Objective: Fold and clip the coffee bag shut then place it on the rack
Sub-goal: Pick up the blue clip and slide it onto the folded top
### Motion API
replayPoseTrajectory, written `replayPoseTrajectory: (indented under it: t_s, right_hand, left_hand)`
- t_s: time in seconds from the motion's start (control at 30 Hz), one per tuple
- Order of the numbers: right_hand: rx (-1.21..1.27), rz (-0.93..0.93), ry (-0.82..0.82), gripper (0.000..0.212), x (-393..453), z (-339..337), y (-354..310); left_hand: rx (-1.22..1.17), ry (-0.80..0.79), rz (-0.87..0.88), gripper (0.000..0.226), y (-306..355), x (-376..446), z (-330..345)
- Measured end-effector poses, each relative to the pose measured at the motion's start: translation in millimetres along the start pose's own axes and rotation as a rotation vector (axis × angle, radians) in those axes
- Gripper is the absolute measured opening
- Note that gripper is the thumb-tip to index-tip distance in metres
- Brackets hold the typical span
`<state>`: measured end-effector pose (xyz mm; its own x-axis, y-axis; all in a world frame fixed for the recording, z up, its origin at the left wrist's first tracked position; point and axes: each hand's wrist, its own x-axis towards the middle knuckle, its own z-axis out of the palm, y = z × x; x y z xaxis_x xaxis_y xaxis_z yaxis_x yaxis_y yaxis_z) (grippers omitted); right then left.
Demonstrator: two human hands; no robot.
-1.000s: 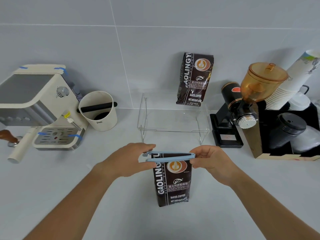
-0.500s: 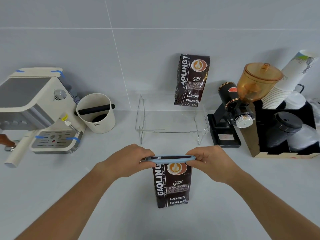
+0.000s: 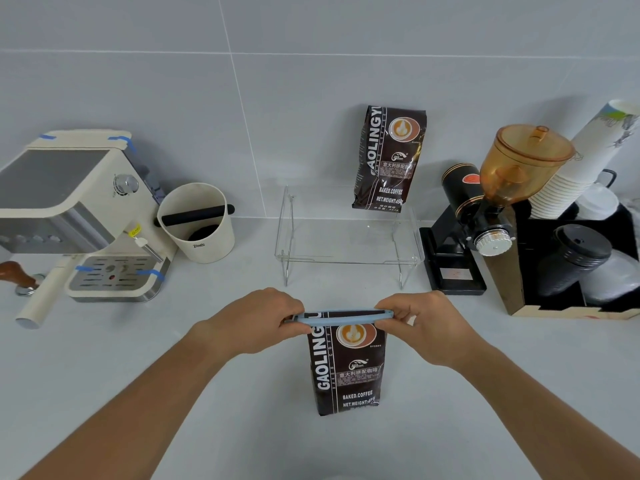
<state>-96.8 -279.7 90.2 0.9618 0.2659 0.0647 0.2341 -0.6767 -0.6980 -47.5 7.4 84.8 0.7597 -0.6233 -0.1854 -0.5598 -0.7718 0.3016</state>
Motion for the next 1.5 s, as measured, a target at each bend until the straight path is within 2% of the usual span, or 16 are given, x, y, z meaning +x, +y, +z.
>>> replayPoseTrajectory:
  t_s: [0.3,0.57,0.7,0.83,0.93,1.07,1.17,1.33,1.5]
  right_hand:
    - [-0.092,-0.068,0.094,0.015,-9,7,-1]
    - [0.103,0.027,0.086,0.017,-10,9,6]
    - [0.265,0.165,0.1,0.041,-14,17,14]
    - [0.372,0.318,-0.029,0.038,-19,35,26]
    - [0.501,0.365,-0.004,0.038,-21,47,27]
    - [0.551,0.35,0.034,0.042,-23,58,27]
    - [0.561,0.362,0.069,0.046,-23,63,26]
    - [0.6,0.369,0.087,0.04,-26,68,25]
    - [0.674,0.38,0.066,0.045,-35,73,29]
  left_hand:
    - [0.013,0.059,0.015,0.031,3,-1,5]
    - [-0.073,0.085,0.016,0.029,3,-5,7]
    - [-0.143,0.136,-0.019,0.029,5,-5,10]
    - [-0.345,0.177,-0.073,0.022,8,-7,17]
    - [-0.6,0.242,-0.189,0.013,13,-10,28]
    - [-0.848,0.31,-0.33,0.007,23,-14,48]
    - [-1.073,0.326,-0.447,0.014,33,-17,63]
    - [-1.16,0.44,-0.557,0.023,45,-23,87]
    - [-1.276,0.334,-0.6,0.043,53,-32,111]
